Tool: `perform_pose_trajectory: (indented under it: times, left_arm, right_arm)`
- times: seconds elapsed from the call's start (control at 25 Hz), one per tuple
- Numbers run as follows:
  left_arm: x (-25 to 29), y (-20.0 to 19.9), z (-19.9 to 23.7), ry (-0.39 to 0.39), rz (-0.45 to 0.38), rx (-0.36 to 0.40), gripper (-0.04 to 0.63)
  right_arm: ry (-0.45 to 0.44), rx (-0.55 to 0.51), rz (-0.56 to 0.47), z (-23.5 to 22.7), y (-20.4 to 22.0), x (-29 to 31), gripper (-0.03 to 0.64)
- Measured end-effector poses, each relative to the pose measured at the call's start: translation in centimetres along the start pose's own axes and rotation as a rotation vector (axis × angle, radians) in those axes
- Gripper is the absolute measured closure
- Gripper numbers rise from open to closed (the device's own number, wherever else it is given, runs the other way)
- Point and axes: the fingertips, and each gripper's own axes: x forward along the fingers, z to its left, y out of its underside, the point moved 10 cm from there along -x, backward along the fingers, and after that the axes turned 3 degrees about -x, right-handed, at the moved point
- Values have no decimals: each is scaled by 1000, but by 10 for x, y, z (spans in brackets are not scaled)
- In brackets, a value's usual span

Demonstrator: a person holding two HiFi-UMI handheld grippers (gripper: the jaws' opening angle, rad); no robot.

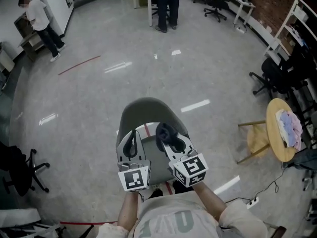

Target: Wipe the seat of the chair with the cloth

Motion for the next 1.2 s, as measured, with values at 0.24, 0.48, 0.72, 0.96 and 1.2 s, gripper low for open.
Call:
perform_pose_trajectory:
  times: [0.24,0.48,0.72,0.96,1.2]
  left_arm:
    - [2,79,-8,-59,83,-24,580]
    - [-6,185,15,-128,193,-46,580]
    - [-7,286,16,-179,205,-57,580]
    - [-22,341,10,-171,258,-55,580]
    - [-34,345,15,-224,264,-81,580]
  right_arm:
    - [-96,93,97,-25,77,13,560]
    - [-181,21,174,-24,159,66,560]
    - [-219,-13,225,-29,252,101,560]
    - [-205,-7,299,-38,318,111,560]
    - [-183,-6,330,-46,337,105,560]
